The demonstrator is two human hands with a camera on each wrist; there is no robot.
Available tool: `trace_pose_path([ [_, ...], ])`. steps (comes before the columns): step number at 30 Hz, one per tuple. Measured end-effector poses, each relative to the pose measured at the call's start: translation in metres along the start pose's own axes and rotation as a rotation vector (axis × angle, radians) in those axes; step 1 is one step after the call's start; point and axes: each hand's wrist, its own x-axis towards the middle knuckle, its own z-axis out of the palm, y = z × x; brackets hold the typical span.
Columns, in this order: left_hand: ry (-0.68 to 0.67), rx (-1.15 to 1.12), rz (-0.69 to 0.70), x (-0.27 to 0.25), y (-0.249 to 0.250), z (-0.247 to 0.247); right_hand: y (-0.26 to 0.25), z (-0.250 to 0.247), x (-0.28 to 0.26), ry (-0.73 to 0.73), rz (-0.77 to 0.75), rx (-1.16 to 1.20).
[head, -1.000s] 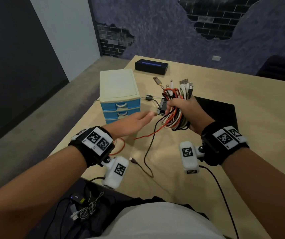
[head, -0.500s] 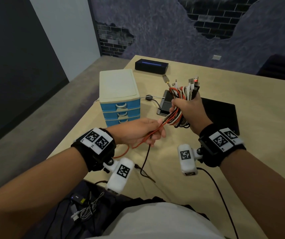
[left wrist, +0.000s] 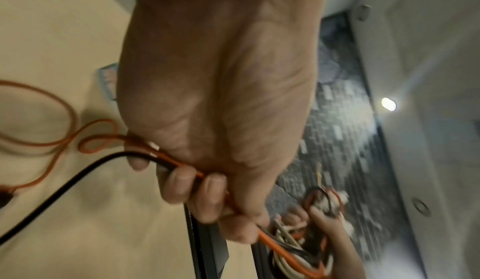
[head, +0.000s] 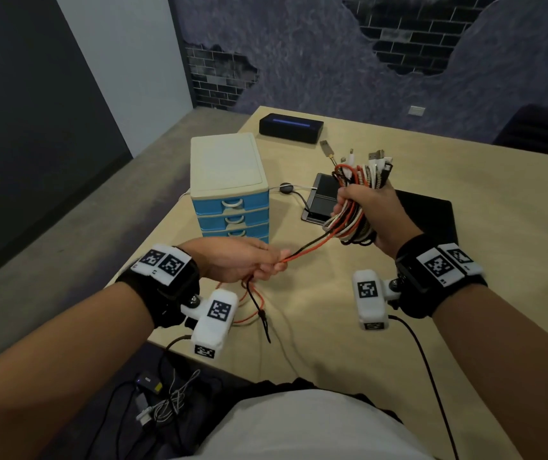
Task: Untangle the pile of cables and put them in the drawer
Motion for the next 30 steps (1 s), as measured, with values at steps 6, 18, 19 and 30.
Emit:
trace_pose_path([
  [6, 0.316, 0.613, 0.094, 0.01, 0.014, -0.003, -0.003, 0.004, -0.006, -0.22, 0.182, -0.03],
  [18, 0.9, 0.772, 0.554, 0.025, 0.021, 0.013, -0.002, 0.017, -0.017, -0.544, 0.436, 0.136],
  [19, 0.903, 0.765, 0.577, 0.025, 0.02, 0.013, -0.001, 0.018, -0.018, -0.558, 0.434, 0.164],
  [30, 0.731, 0.609, 0.313, 0.016, 0.024, 0.005, 0.013, 0.018, -0.016, -0.449, 0.28, -0.071],
])
